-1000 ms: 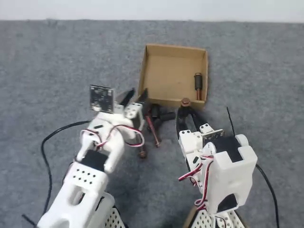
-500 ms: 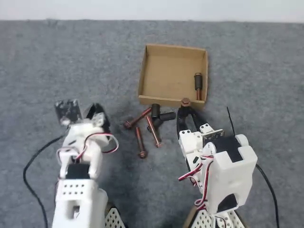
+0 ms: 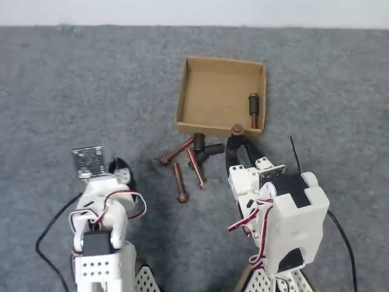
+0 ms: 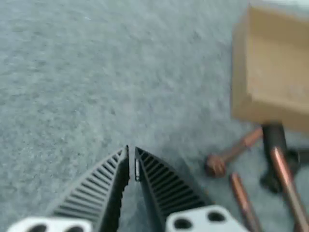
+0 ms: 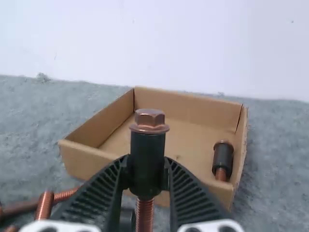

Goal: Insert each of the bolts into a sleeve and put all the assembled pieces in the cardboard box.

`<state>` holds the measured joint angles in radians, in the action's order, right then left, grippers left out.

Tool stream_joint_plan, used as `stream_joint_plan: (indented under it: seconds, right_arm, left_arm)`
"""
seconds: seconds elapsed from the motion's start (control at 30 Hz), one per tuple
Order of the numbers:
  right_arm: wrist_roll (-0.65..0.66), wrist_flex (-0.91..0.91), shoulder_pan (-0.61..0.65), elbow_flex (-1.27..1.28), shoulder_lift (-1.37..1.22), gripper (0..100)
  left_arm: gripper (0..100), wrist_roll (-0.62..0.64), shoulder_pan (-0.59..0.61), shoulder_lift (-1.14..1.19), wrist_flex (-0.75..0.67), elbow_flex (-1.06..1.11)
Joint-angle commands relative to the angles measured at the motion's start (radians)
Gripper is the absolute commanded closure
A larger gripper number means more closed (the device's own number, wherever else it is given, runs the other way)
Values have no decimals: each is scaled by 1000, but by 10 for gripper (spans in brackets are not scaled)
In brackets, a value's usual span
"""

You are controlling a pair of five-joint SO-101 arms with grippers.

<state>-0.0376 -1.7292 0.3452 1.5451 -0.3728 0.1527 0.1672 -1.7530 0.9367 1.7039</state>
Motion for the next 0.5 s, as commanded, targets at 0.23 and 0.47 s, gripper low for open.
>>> stream_joint_plan:
  seconds: [0.23, 0.47]
  right_arm:
    - [-5, 130, -127, -253, 104, 992]
    - [-5, 659, -130, -442, 367, 992]
  left_arm:
    - [983, -92, -11, -48, 60, -18]
    - [982, -94, -11, -48, 58, -18]
